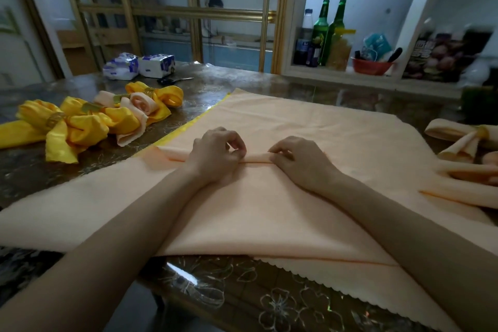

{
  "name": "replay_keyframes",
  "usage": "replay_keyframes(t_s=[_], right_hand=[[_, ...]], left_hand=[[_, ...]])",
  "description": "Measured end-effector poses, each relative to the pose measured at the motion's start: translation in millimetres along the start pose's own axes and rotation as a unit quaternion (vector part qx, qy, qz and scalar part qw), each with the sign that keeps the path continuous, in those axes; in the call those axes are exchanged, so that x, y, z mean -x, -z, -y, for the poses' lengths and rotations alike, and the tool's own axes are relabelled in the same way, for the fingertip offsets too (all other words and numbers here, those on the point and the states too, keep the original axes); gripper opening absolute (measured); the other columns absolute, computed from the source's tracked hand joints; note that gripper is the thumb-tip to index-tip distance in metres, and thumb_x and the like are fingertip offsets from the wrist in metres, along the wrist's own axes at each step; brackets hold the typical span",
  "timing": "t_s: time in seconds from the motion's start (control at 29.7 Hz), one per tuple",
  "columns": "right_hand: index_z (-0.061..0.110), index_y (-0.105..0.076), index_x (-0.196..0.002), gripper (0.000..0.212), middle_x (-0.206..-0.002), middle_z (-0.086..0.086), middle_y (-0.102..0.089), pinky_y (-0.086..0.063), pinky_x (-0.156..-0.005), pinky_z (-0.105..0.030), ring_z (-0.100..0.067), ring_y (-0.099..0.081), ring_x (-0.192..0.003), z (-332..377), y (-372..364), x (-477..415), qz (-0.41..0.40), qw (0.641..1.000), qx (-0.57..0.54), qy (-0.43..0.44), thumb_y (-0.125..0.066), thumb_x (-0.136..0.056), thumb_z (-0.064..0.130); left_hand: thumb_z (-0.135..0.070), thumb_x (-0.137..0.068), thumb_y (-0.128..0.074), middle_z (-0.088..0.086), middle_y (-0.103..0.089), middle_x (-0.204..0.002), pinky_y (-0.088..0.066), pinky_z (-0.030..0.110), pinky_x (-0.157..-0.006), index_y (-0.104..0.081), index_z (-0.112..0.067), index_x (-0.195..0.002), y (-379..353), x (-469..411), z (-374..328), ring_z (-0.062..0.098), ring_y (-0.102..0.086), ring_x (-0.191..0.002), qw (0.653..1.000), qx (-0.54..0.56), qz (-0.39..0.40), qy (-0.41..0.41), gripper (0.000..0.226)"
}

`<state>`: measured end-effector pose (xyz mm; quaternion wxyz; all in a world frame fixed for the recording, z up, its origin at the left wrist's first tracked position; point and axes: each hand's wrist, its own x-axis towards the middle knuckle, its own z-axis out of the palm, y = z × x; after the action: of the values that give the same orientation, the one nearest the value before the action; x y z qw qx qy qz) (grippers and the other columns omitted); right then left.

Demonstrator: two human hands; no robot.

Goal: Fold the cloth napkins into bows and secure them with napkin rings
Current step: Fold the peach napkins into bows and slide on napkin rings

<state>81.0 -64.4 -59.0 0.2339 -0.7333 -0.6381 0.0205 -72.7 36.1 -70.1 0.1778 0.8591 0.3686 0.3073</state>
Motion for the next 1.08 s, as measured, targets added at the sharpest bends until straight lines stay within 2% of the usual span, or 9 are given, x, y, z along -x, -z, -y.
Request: replay_keyframes(t_s=[0.13, 0.3, 0.44, 0.57, 0.64, 0.74, 0.88, 0.98, 1.08], right_hand=[[0.018, -0.069, -0.103, 0.018, -0.100, -0.001, -0.062, -0.039, -0.092, -0.037, -0.021, -0.053, -0.099, 0.5, -0.6, 1.4, -0.045, 0.998, 0.010, 0.032, -0.056, -0.091, 0.022], [0.013, -0.069, -0.090, 0.012, -0.093, -0.005, -0.063, -0.033, -0.084, -0.033, -0.024, -0.052, -0.094, 0.0, -2.4, 3.2, -0.107, 0.986, 0.077, 0.101, -0.059, -0.083, 0.010], [0.011, -0.062, -0.082, 0.015, -0.090, -0.006, -0.059, -0.041, -0.078, -0.030, -0.022, -0.051, -0.088, 6.3, 1.1, 2.7, -0.076, 0.984, 0.075, 0.146, -0.058, -0.076, -0.002], [0.019, -0.052, -0.085, 0.022, -0.090, 0.003, -0.048, -0.039, -0.068, -0.015, -0.008, -0.045, -0.076, 6.4, 9.5, 4.9, 0.017, 0.993, 0.015, 0.118, -0.053, -0.079, -0.002], [0.018, -0.056, -0.088, 0.018, -0.086, 0.006, -0.046, -0.036, -0.065, -0.012, -0.007, -0.044, -0.073, 6.9, 11.4, 5.4, 0.036, 0.994, -0.014, 0.103, -0.053, -0.082, 0.001], [0.013, -0.069, -0.086, 0.014, -0.084, 0.000, -0.055, -0.035, -0.067, -0.010, -0.005, -0.047, -0.069, 4.9, 12.4, 4.3, 0.008, 0.994, -0.069, 0.082, -0.056, -0.091, 0.015], [0.012, -0.072, -0.081, 0.016, -0.077, 0.005, -0.060, -0.035, -0.064, -0.010, -0.003, -0.050, -0.067, -0.6, 12.6, 1.4, -0.002, 0.996, -0.068, 0.054, -0.064, -0.088, 0.024], [0.012, -0.069, -0.083, 0.014, -0.075, 0.007, -0.058, -0.036, -0.062, -0.008, -0.002, -0.048, -0.066, -2.0, 10.5, 0.8, -0.010, 0.997, -0.052, 0.052, -0.064, -0.087, 0.025], [0.016, -0.067, -0.093, 0.014, -0.076, 0.006, -0.050, -0.034, -0.063, -0.010, -0.004, -0.044, -0.067, -1.4, 7.5, 1.2, -0.009, 0.998, -0.017, 0.067, -0.062, -0.089, 0.028]], left_hand=[[-0.021, -0.088, -0.057, -0.012, -0.054, -0.090, -0.021, 0.027, -0.082, -0.070, -0.025, -0.095, 3.3, 5.4, -6.1, 0.014, -0.051, -0.101, 0.995, -0.086, 0.002, -0.047, 0.015], [-0.022, -0.094, -0.048, -0.006, -0.057, -0.113, -0.026, 0.032, -0.092, -0.063, -0.030, -0.114, 24.5, 15.3, -11.9, 0.015, -0.048, -0.113, 0.979, -0.184, 0.051, -0.071, 0.026], [-0.016, -0.094, -0.046, -0.003, -0.054, -0.121, -0.028, 0.033, -0.095, -0.060, -0.027, -0.118, 34.5, 32.4, -5.6, 0.017, -0.045, -0.117, 0.968, -0.237, 0.026, -0.080, 0.029], [-0.006, -0.089, -0.047, 0.001, -0.052, -0.117, -0.029, 0.030, -0.092, -0.061, -0.023, -0.113, 33.6, 36.6, -1.6, 0.019, -0.044, -0.114, 0.971, -0.220, -0.008, -0.092, 0.032], [-0.003, -0.087, -0.046, 0.001, -0.051, -0.114, -0.032, 0.027, -0.085, -0.060, -0.022, -0.112, 34.1, 35.5, -3.3, 0.020, -0.047, -0.110, 0.974, -0.212, 0.000, -0.082, 0.034], [-0.005, -0.085, -0.048, -0.004, -0.048, -0.100, -0.036, 0.026, -0.072, -0.057, -0.023, -0.103, 35.1, 32.4, -6.5, 0.018, -0.051, -0.095, 0.981, -0.186, 0.025, -0.045, 0.027], [-0.012, -0.082, -0.055, -0.011, -0.045, -0.076, -0.033, 0.024, -0.062, -0.051, -0.022, -0.091, 39.8, 28.8, -4.3, 0.014, -0.045, -0.080, 0.994, -0.070, 0.083, 0.033, 0.014], [-0.020, -0.090, -0.057, -0.008, -0.051, -0.081, -0.032, 0.022, -0.059, -0.058, -0.018, -0.093, 40.2, 26.1, 1.7, 0.012, -0.046, -0.081, 0.995, 0.006, 0.072, 0.074, 0.004], [-0.025, -0.091, -0.057, -0.002, -0.054, -0.089, -0.031, 0.021, -0.061, -0.062, -0.014, -0.096, 36.1, 24.0, 9.3, 0.011, -0.046, -0.082, 0.995, 0.025, 0.055, 0.076, 0.012]])
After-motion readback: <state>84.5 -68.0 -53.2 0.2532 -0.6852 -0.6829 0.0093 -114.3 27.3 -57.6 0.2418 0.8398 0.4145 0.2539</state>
